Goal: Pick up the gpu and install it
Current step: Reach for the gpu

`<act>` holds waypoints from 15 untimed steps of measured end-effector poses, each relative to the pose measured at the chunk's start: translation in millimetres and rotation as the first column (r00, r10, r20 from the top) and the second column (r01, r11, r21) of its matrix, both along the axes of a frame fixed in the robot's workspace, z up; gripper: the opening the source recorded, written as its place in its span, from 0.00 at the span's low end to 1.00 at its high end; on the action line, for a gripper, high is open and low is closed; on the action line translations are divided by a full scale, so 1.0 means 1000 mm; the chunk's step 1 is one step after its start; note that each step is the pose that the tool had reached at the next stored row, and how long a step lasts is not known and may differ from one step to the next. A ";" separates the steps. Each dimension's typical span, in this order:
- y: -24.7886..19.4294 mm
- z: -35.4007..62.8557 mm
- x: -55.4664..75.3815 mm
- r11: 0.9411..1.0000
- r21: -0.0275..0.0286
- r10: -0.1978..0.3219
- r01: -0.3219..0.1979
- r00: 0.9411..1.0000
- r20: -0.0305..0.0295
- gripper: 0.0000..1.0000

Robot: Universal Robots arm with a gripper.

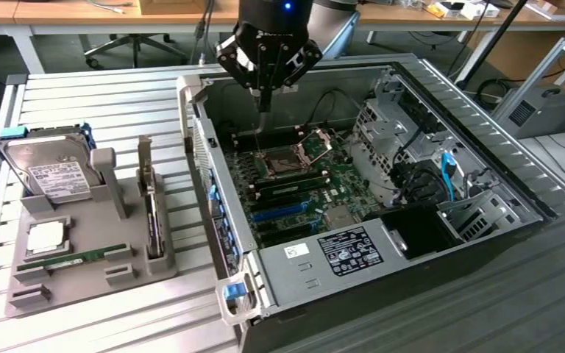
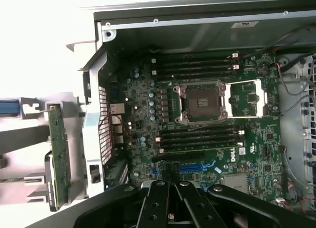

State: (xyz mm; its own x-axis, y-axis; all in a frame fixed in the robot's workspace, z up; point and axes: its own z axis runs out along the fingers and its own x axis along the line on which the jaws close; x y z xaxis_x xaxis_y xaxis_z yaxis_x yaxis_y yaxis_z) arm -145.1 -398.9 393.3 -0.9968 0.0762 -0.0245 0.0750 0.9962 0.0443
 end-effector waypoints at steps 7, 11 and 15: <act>0.0000 0.0000 -0.010 1.000 0.000 0.000 0.000 1.000 0.000 0.11; 0.0000 0.0000 -0.018 1.000 0.000 0.000 0.000 1.000 0.000 0.11; 0.0000 0.0000 -0.026 1.000 0.000 0.000 0.000 1.000 0.000 0.11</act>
State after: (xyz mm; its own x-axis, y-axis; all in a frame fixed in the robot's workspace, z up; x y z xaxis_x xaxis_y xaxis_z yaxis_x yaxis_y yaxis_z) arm -171.0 -398.9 393.2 -0.9968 0.0763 -0.0245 0.0751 0.9962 0.0444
